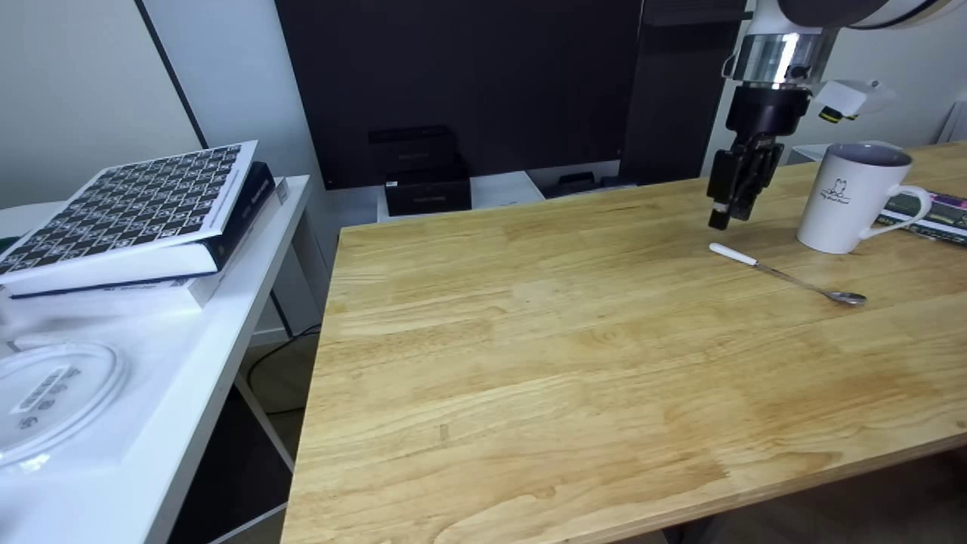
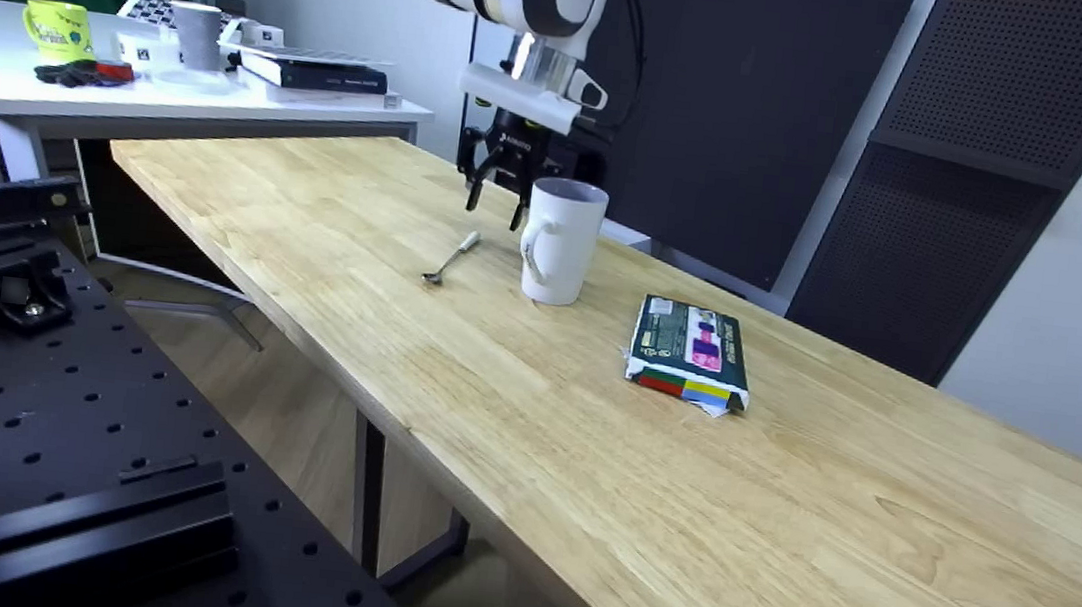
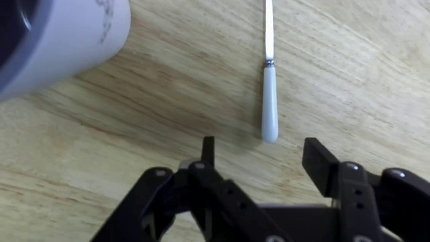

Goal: Remove the spoon from the white mug then put it on the table

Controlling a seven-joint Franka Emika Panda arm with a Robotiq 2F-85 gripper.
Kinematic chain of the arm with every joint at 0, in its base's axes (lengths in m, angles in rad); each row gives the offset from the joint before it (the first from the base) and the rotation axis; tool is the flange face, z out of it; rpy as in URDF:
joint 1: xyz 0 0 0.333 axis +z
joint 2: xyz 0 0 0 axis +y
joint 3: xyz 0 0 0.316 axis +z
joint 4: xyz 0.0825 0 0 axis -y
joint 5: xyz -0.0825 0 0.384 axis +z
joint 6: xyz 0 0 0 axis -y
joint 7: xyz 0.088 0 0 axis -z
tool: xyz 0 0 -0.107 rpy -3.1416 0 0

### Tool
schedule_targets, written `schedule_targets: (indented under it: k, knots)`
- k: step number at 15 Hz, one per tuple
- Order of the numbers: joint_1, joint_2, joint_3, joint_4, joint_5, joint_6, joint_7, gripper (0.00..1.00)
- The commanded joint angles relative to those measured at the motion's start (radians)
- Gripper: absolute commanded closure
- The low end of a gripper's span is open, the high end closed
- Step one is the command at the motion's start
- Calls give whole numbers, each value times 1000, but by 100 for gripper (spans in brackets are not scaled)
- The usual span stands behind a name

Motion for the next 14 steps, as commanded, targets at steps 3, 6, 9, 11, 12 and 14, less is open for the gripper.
schedule_targets:
  k: [3,6,9,11,12,14]
  knots:
    - [79,-123,-55,8,-59,-65,174,0]
    - [141,-194,-123,8,-115,-73,341,0]
    - [184,-272,-191,-2,-183,-96,493,0]
    - [181,-314,-209,-3,-205,-142,550,0]
    - [167,-334,-206,-2,-199,-179,555,0]
    - [144,-305,-176,17,-189,-160,508,0]
